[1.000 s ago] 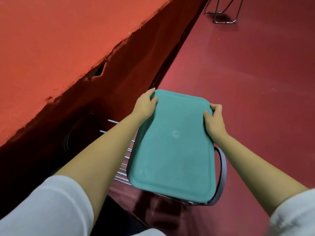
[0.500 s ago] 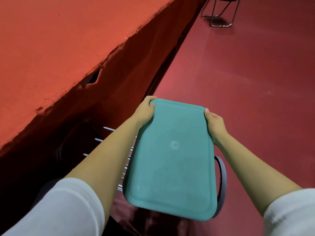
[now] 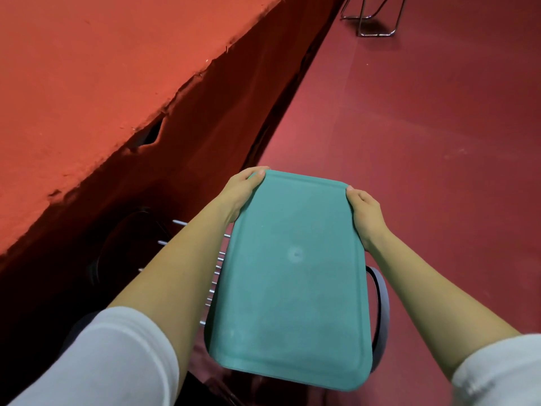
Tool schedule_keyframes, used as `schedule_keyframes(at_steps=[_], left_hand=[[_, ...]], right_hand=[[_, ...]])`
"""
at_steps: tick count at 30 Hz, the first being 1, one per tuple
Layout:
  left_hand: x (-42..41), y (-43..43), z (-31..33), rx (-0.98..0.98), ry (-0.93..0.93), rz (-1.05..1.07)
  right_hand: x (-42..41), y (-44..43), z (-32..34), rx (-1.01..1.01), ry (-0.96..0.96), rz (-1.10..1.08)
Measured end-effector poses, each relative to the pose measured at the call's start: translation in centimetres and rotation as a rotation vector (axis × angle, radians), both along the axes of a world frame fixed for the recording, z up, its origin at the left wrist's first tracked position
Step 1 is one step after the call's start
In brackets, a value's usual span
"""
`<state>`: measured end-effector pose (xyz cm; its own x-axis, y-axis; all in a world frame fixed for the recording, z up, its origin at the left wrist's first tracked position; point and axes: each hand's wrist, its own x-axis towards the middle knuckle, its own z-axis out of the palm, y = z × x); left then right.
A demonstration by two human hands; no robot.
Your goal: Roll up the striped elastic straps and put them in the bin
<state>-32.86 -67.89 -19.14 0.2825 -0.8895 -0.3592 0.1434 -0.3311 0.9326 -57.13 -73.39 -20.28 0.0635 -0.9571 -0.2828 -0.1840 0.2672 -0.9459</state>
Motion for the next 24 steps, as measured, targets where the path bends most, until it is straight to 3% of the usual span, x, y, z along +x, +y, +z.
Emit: schedule_keyframes(at_steps=[6, 9, 11, 14, 16, 20, 24], left_hand=[[-0.1, -1.0, 0.2, 0.024, -0.226, -0.004], [0.0, -0.7, -0.8, 0.004, -0.459, -0.041], [-0.3, -0.8, -1.0, 0.058, -0.658, -0.076], [-2.0, -0.6, -0.5, 0.167, -1.146, -0.136], [-3.1, 1.0, -0.3, 0.118, -1.390, -0.188], [-5.5, 7.9, -1.1, -0.117, -1.446, -0.301], [-7.7, 14.9, -2.1, -0.172, -1.506, -0.393]], right_hand=[[0.3, 0.0, -0.2, -0.009, 0.008, 0.006], [0.6, -0.1, -0.4, -0.063, 0.108, 0.022], [0.8, -0.3, -0.3, -0.181, 0.305, 0.068], [1.2, 0.2, 0.2, -0.425, 0.782, 0.211], [1.4, 1.5, 0.6, -0.572, 0.973, 0.309], [1.1, 7.4, 0.6, -0.637, 0.996, 0.481], [0.5, 13.6, -0.6, -0.720, 1.075, 0.594]])
